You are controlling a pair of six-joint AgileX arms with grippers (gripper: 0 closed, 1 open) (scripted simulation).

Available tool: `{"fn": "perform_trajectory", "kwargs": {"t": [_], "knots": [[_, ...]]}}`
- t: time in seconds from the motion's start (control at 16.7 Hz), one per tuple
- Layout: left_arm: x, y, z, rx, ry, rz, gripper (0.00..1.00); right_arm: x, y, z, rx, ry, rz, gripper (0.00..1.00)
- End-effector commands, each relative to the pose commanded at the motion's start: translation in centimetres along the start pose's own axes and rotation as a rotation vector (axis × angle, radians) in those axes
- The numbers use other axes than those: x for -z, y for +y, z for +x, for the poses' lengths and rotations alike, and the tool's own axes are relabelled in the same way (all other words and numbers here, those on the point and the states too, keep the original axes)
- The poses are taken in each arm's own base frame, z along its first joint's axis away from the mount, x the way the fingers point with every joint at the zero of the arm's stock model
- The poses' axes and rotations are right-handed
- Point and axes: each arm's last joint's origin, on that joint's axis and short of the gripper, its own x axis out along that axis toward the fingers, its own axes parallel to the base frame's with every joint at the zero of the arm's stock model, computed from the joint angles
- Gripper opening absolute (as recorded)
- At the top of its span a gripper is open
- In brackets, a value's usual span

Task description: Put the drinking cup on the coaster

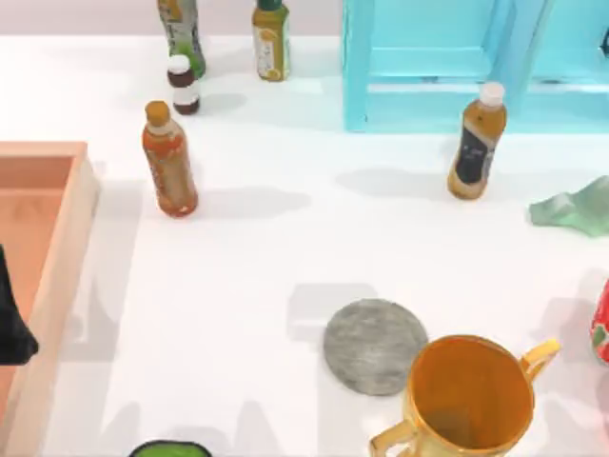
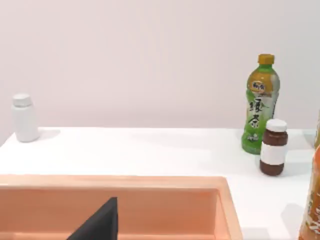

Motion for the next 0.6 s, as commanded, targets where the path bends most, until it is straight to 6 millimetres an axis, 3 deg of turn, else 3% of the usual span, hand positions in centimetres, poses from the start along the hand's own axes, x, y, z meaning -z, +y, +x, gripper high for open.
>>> {"fn": "perform_trajectory", "kwargs": {"t": [0.24,0.6], "knots": [[0.0,0.0,0.0,0.000,0.000,0.000,1.00,-0.5,-0.1,0.0,0.006,0.027,-0.031,1.00],[0.0,0.0,0.0,0.000,0.000,0.000,1.00,-4.6,-1.2,1.3,0.033,0.342,-0.357,1.00]]}}
